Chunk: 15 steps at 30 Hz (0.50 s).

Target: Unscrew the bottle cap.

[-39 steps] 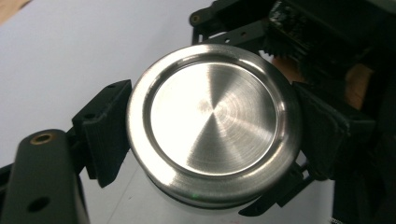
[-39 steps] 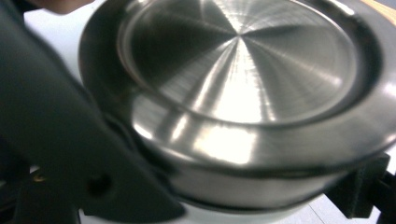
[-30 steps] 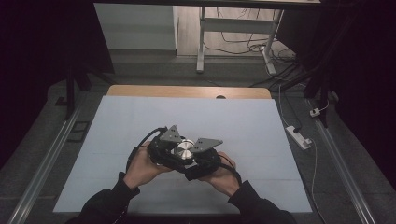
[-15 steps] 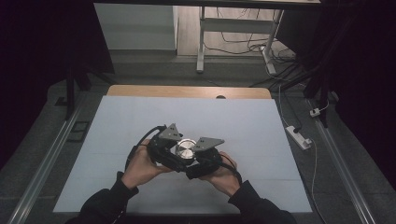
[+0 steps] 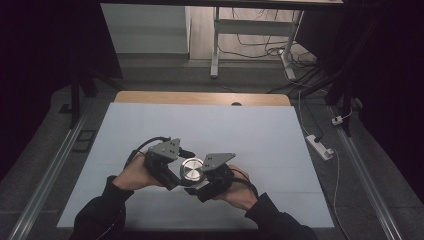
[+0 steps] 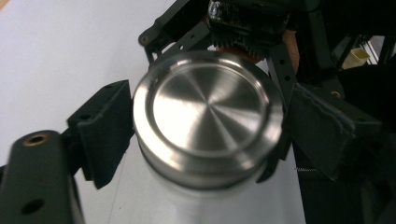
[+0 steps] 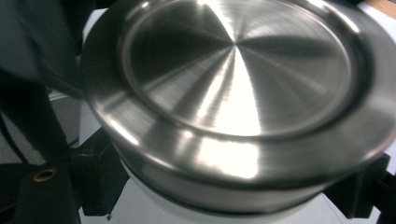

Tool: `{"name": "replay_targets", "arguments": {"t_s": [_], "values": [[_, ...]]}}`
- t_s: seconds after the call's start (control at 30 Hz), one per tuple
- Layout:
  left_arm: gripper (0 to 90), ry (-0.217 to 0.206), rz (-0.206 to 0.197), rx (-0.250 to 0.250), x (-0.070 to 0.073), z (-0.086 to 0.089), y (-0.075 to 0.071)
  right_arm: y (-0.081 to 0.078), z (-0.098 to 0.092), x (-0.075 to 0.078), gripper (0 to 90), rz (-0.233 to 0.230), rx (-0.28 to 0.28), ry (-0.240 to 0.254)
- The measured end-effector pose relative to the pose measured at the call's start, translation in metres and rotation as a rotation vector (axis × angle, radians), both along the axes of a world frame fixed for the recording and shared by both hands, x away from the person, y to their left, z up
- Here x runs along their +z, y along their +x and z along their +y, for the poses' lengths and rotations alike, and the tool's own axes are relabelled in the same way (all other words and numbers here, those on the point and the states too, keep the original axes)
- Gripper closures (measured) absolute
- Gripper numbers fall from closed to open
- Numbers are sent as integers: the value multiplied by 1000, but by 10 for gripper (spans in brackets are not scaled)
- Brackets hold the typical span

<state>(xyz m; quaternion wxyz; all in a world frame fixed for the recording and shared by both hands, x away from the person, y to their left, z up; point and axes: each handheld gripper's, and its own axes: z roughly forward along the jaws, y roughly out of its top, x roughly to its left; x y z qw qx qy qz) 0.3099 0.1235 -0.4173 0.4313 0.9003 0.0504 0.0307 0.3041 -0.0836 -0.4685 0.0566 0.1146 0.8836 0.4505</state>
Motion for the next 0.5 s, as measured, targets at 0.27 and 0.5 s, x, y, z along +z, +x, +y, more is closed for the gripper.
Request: {"name": "replay_targets", "arguments": {"t_s": [0.27,0.5], "values": [[203,0,-1,108,0,-8,-2,0,0,1,150,-10,-35,-4],[203,7,20,436,0,-36,-10,10,-7,-1,150,-6,-197,-16]]}}
